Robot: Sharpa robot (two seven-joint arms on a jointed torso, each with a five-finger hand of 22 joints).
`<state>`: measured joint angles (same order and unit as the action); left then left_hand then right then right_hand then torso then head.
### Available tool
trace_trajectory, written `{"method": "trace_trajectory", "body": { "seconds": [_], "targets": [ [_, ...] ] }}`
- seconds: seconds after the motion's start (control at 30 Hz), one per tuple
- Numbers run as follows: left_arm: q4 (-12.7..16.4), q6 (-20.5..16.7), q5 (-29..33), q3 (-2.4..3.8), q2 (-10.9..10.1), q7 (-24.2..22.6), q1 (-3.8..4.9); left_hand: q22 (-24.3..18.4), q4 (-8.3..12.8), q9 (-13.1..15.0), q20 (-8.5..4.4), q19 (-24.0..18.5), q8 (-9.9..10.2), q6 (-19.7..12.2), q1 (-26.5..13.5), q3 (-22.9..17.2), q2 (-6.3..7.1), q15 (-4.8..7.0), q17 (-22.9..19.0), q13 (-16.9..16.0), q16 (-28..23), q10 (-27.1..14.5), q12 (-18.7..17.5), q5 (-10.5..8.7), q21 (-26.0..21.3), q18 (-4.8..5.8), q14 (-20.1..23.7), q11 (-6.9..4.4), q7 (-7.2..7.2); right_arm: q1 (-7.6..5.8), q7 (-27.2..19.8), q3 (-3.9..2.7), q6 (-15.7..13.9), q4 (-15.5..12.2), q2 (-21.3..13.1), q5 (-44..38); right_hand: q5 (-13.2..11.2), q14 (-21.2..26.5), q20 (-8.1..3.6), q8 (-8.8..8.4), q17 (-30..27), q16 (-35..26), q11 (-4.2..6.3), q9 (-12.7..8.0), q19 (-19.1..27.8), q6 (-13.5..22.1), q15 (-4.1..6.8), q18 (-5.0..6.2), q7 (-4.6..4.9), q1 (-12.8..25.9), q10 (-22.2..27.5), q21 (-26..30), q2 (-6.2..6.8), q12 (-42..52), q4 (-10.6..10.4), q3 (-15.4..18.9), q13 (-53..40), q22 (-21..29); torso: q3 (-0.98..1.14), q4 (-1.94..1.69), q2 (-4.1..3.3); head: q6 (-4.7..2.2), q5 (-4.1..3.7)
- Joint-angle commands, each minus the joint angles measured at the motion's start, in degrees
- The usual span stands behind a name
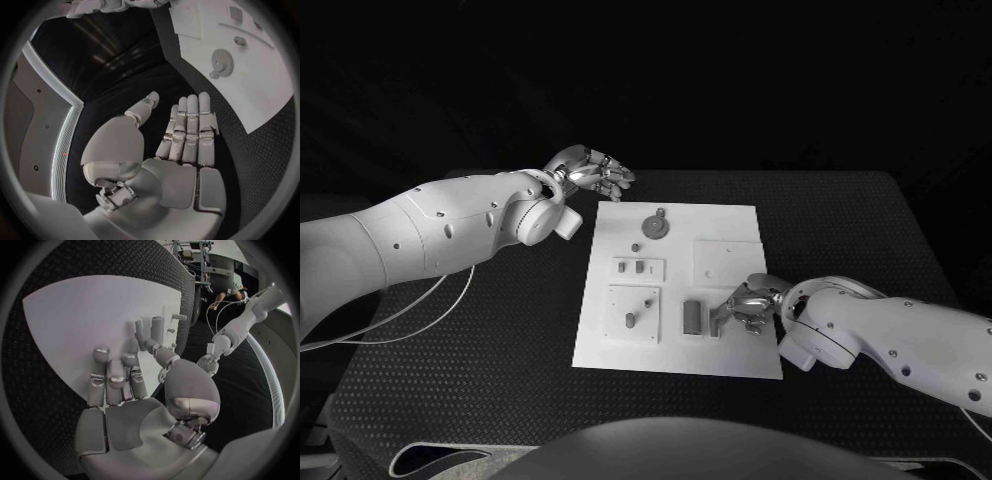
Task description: Assemble the parts on the task board
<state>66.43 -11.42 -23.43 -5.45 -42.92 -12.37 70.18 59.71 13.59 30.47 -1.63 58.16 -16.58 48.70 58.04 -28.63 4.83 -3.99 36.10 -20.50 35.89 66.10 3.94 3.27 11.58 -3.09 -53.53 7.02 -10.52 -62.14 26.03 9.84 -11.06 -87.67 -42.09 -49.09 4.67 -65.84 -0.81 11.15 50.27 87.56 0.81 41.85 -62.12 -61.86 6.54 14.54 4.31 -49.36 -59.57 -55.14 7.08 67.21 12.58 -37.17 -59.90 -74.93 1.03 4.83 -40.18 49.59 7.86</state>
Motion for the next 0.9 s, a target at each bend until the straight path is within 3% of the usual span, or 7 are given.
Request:
{"method": "trace_trajectory", "body": {
  "seconds": [0.03,0.2,0.53,0.67,0.9],
  "targets": [
    [0.07,0.66,0.28,0.04,0.09,-0.32,0.06,0.09,-0.31,-0.08,0.24,-0.32,-0.16,-0.31,-0.32,0.11,0.01,-0.35,0.08,0.07,-0.23,-0.36,0.0,0.34,-0.25,-1.03,0.01,0.01,0.1,0.2,-3.53,0.11,-1.31,-0.24,-0.3,-1.8,-0.19,0.35,-0.22,0.2,0.07,-0.19,0.01,-0.17,-0.05,1.08,0.06,0.46,1.08,0.04,0.28,0.1,-0.33,0.17,0.38,0.25,-0.05,-0.82,0.02,0.03,0.01,-0.08,0.02],
    [-0.01,0.66,0.28,0.03,0.05,-0.34,0.06,0.1,-0.33,-0.08,0.24,-0.31,-0.16,-0.31,-0.31,0.1,-0.02,-0.35,0.1,0.07,-0.24,-0.36,0.01,0.34,-0.25,-1.03,0.01,0.01,0.1,0.2,-7.28,0.09,-2.56,-0.83,-1.57,-2.98,-0.15,0.06,-0.32,0.53,0.06,-0.1,0.22,-0.03,-0.37,0.64,0.23,0.46,0.87,-0.24,-0.1,-0.01,-0.4,0.35,0.96,0.3,-0.03,-0.8,0.05,-0.02,-0.01,-0.18,0.08],
    [-0.06,0.69,0.28,0.02,0.01,-0.37,0.05,0.11,-0.35,-0.09,0.24,-0.3,-0.18,-0.3,-0.29,0.08,-0.05,-0.35,0.14,0.07,-0.25,-0.34,0.02,0.34,-0.25,-1.03,0.0,0.01,0.1,0.18,-16.53,-0.02,-7.12,-0.81,-3.36,-10.16,-0.12,-0.18,-0.51,0.27,-0.05,-0.31,0.06,-0.11,-0.74,1.51,0.19,0.46,1.09,-2.79,-0.24,0.12,1.26,0.53,2.4,-0.56,-0.02,-0.65,0.07,0.04,-0.01,-0.49,0.33],
    [-0.06,0.74,0.28,0.02,0.02,-0.35,0.05,0.12,-0.35,-0.09,0.25,-0.3,-0.18,-0.3,-0.29,0.08,-0.05,-0.35,0.15,0.07,-0.26,-0.34,0.02,0.34,-0.26,-1.03,0.0,0.01,0.1,0.19,-20.1,-0.02,-7.76,-0.37,-3.24,-12.73,-0.16,-0.15,-0.51,0.01,-0.03,-0.37,-0.18,-0.2,-0.74,2.29,-0.01,0.46,1.36,-6.42,-0.13,0.14,-0.12,0.69,3.89,-1.13,-0.11,-0.71,0.09,0.09,-0.01,-0.57,0.38],
    [-0.02,0.79,0.28,0.01,0.07,-0.33,0.05,0.13,-0.37,-0.1,0.25,-0.3,-0.19,-0.3,-0.29,0.07,-0.08,-0.35,0.17,0.07,-0.27,-0.34,0.03,0.34,-0.26,-1.04,-0.01,0.0,0.1,0.19,-22.27,-0.02,-6.2,0.91,-2.51,-20.04,-0.15,0.33,-0.29,-0.29,0.12,-0.42,-0.58,-0.58,0.12,2.97,-0.42,0.46,1.76,-13.97,0.27,0.04,-3.06,0.96,4.2,-1.48,-0.32,-1.04,0.03,0.04,-0.02,-0.65,0.25]
  ]
}}
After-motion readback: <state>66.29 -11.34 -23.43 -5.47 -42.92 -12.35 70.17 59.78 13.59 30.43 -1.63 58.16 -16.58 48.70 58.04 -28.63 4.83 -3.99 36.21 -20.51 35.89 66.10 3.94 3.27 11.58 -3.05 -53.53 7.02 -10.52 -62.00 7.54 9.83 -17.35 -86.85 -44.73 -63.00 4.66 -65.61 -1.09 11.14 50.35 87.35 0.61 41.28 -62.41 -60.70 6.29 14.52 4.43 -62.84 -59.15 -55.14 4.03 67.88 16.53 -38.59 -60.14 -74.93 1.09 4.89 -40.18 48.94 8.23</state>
